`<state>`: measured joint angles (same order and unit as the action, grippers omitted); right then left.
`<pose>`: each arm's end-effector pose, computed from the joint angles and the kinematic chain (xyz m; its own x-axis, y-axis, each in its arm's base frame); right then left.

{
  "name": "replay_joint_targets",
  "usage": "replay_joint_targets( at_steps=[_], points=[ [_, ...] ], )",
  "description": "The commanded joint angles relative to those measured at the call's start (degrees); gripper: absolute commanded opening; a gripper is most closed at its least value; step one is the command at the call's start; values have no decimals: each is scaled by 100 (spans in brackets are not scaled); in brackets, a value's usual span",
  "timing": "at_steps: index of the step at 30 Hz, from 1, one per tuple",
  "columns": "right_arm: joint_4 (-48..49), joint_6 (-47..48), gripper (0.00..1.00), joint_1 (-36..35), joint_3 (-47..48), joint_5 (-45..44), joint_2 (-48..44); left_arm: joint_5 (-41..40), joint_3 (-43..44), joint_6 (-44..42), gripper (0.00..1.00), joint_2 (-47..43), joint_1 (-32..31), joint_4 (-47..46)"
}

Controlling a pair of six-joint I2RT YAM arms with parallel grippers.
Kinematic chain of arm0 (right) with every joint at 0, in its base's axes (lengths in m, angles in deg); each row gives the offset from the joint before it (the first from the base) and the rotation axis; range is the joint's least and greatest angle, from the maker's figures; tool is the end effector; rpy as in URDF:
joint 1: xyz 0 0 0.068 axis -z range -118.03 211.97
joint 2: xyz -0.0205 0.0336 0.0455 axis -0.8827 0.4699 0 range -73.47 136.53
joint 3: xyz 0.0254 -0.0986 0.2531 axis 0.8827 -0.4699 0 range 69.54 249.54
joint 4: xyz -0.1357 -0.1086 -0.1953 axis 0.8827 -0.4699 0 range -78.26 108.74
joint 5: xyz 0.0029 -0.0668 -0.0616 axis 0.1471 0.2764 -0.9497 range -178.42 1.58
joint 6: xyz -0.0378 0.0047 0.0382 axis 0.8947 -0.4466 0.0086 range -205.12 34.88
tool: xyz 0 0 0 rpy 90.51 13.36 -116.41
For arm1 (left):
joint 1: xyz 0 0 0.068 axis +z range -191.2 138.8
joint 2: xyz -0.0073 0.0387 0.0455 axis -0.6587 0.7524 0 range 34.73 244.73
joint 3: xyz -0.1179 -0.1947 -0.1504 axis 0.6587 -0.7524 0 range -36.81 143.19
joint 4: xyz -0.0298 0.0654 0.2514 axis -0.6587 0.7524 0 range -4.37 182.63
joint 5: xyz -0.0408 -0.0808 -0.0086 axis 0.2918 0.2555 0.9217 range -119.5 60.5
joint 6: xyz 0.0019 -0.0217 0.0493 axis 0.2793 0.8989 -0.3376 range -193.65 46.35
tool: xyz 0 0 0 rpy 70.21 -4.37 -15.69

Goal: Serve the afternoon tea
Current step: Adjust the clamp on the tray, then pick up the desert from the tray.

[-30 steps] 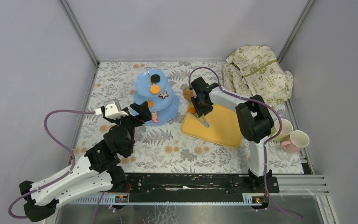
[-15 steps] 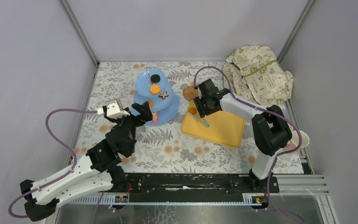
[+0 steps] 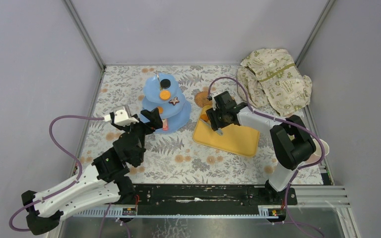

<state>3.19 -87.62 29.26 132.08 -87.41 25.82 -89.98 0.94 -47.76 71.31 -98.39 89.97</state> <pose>0.3041 0.1960 0.1887 -0.6891 -0.3908 -0.6103 -0.5198 0.8533 0.0405 0.1036 -0.1036 0.3308 -0.0021 -0.3938 -0.9192 -0.0641 0.9174 -0.3928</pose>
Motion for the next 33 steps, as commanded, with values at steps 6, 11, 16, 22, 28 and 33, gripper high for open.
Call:
replay_joint_targets(
  at_steps=[6,11,16,22,28,33],
  points=[
    [369,319,63,-47,19,188,220,-190,-6,-31,100,-1,41,-57],
    [334,372,63,-51,82,226,363,-197,-27,-19,100,-10,34,-65],
    [353,424,63,-50,112,250,476,-194,-22,-14,100,17,40,-65],
    [342,497,63,-43,225,254,598,-217,-32,-5,100,16,41,-65],
    [299,528,57,-42,318,426,695,-221,-24,-12,100,33,41,-73],
    [274,533,47,-23,352,631,750,-229,-32,3,100,1,40,-65]
  ],
)
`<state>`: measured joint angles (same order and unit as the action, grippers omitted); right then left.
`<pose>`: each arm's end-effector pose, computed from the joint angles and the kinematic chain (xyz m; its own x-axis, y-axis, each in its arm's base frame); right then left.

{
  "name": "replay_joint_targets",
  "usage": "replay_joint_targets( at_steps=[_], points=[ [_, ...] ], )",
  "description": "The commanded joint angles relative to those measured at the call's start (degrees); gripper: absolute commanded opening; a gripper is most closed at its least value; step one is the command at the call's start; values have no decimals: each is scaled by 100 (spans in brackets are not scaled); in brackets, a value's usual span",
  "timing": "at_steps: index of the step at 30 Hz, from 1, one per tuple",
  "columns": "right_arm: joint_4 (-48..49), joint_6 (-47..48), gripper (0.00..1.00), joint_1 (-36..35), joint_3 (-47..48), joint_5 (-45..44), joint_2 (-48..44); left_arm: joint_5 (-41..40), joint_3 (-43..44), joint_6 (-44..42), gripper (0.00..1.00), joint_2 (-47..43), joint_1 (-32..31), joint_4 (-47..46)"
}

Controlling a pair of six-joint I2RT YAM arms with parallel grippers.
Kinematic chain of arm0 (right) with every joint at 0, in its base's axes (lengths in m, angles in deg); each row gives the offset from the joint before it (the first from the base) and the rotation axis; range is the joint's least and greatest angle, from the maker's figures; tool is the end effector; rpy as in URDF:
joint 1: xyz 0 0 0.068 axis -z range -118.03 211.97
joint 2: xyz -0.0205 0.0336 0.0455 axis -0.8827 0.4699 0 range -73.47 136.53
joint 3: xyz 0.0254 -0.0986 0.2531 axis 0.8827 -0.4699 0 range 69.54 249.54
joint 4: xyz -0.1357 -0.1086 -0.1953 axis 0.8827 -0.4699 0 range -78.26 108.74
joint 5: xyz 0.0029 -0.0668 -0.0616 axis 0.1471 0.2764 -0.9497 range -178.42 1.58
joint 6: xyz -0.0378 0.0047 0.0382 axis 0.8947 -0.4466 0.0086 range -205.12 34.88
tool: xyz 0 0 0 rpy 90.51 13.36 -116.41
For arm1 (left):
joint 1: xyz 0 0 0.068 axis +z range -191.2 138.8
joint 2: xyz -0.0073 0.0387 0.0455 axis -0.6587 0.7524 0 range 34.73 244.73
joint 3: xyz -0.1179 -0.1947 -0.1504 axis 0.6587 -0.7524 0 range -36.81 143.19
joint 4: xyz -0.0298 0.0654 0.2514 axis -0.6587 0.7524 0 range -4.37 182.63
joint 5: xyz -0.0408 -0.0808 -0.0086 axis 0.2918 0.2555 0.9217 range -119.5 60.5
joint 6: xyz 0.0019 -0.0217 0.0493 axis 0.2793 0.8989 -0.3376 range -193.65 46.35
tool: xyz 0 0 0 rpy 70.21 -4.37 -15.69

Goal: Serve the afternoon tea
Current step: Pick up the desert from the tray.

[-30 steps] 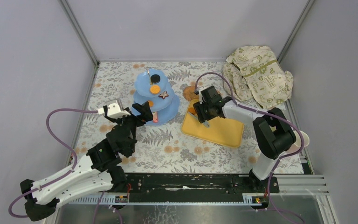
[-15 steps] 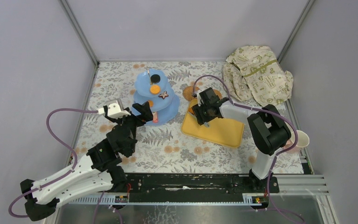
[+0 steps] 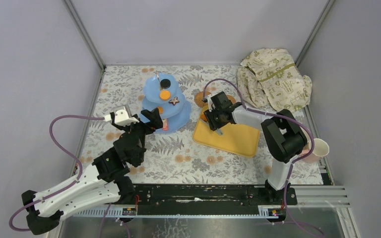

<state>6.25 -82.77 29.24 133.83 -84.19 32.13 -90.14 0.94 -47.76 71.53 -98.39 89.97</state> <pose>0.3176 0.2072 0.1627 -0.6546 -0.4694 -0.5925 -0.6032 0.7968 0.0352 0.1041 -0.1042 0.3303 -0.0028 -0.3907 -0.9205 -0.0674 0.9185 -0.3897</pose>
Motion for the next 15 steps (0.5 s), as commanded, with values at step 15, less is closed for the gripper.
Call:
replay_joint_targets(
  at_steps=[15],
  points=[
    [-223,46,18,17,307,579,13,-256,-32,26,100,-111,37,-18]
  ],
)
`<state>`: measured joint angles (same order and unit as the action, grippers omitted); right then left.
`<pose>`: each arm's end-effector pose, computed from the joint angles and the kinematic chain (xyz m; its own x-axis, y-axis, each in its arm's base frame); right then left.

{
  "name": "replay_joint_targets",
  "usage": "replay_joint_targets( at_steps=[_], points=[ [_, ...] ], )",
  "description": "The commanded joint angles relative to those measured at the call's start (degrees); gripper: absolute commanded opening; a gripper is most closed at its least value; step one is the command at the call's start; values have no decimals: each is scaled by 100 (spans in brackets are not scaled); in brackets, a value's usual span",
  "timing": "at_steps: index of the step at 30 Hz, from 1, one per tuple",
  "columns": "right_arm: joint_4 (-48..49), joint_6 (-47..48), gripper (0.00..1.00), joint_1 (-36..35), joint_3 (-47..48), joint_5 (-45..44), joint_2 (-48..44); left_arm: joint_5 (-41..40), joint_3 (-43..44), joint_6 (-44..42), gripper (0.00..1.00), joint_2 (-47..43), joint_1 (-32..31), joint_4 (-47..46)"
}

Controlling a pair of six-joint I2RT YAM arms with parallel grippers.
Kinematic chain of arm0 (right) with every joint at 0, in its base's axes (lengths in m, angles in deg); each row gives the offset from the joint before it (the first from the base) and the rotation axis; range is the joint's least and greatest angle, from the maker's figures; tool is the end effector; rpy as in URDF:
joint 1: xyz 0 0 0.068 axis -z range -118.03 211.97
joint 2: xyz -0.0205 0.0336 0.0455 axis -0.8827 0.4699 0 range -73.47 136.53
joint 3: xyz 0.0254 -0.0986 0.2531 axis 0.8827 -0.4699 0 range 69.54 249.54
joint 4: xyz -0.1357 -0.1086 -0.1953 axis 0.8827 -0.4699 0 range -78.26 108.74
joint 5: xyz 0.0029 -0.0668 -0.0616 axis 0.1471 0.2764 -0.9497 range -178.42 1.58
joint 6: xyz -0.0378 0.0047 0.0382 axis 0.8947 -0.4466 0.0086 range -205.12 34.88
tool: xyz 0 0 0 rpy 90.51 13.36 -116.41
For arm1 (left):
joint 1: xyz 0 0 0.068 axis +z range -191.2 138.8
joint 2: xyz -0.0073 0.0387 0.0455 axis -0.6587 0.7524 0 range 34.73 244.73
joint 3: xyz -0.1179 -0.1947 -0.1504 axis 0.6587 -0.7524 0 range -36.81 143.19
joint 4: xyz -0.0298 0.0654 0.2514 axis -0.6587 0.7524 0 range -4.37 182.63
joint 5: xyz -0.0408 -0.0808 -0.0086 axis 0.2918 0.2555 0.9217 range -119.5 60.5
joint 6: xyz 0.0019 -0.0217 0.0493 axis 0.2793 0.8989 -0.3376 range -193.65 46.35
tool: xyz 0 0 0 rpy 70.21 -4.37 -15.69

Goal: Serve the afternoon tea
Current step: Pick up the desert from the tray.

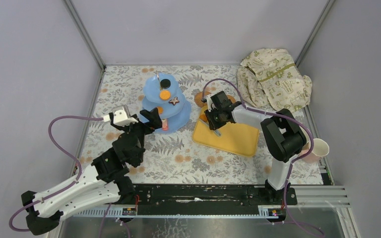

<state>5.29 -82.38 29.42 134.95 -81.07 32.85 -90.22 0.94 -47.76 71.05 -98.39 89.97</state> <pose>0.3198 0.2095 0.1629 -0.6557 -0.4749 -0.5870 -0.6285 0.7741 0.0759 0.1031 -0.1026 0.3314 0.0020 -0.3972 -0.9177 -0.0669 0.9156 -0.3964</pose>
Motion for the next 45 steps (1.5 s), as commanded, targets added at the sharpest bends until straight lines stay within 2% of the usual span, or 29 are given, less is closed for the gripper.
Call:
replay_joint_targets(
  at_steps=[1,13,29,35,45],
  points=[
    [-145,7,18,-2,203,252,-85,-271,-32,34,100,-72,38,-14],
    [-380,0,15,-3,253,212,-490,-512,9,166,100,-103,48,51],
    [-731,-317,13,-58,417,379,-1525,-827,488,1128,100,-8,345,850],
    [-1264,-448,13,-558,997,-24,-1804,-907,711,1243,100,-13,404,929],
    [-1970,-1060,11,-1569,2623,-745,-1667,-992,1217,901,100,461,566,758]
  ],
)
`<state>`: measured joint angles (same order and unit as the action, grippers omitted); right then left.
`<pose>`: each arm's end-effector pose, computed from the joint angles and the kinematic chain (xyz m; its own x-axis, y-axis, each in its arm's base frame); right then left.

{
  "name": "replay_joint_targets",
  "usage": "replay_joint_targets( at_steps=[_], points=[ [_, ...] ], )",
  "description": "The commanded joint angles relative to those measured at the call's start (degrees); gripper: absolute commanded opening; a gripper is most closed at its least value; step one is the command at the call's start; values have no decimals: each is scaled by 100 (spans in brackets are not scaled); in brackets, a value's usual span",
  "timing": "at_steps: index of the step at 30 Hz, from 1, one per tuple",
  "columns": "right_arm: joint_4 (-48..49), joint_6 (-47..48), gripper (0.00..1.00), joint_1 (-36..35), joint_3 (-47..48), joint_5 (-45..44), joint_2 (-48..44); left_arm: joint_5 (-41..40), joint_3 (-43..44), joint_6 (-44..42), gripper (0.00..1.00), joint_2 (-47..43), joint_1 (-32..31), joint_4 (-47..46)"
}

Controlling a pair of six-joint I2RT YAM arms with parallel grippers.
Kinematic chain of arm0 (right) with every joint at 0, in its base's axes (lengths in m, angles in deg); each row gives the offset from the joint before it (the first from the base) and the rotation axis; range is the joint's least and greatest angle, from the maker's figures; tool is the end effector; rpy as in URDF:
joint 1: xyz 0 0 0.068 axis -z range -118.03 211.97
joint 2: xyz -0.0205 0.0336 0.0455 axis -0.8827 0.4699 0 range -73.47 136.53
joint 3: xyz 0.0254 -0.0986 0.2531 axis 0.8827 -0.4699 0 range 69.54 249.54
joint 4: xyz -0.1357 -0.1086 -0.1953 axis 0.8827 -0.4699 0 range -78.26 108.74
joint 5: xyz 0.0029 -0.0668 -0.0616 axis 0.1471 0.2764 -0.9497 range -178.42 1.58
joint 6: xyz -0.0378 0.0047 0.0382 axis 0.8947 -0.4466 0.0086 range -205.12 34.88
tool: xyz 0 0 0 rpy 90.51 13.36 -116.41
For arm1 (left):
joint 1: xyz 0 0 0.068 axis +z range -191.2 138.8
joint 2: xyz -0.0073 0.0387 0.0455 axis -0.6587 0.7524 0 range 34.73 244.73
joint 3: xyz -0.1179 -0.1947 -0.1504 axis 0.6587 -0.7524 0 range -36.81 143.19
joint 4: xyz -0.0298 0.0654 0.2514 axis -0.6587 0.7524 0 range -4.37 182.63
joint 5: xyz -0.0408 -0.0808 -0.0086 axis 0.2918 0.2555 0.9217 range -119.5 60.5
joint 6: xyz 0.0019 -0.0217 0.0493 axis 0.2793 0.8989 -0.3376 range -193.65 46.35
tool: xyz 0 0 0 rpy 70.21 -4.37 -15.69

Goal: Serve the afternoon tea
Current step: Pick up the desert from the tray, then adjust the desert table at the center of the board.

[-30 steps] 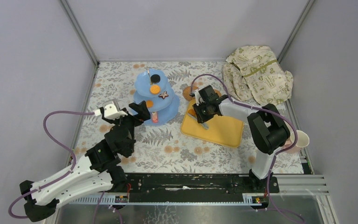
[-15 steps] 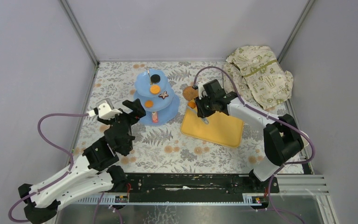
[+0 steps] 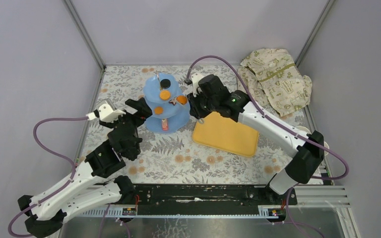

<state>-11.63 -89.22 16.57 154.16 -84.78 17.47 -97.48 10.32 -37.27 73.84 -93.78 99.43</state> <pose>0.2528 0.2595 0.3446 -0.4718 -0.3769 -0.7971 -0.7144 0.6932 0.0951 0.1091 -0.0882 0.3649 0.1067 -0.5053 -0.8563 -0.2478 0.8205 -0.5151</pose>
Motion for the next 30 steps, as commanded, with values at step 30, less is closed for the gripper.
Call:
replay_joint_targets(
  at_steps=[30],
  points=[
    [-1424,-985,9,-1481,4352,-1741,2346,4767,353,483,93,1664,4614,-1291]
  ],
)
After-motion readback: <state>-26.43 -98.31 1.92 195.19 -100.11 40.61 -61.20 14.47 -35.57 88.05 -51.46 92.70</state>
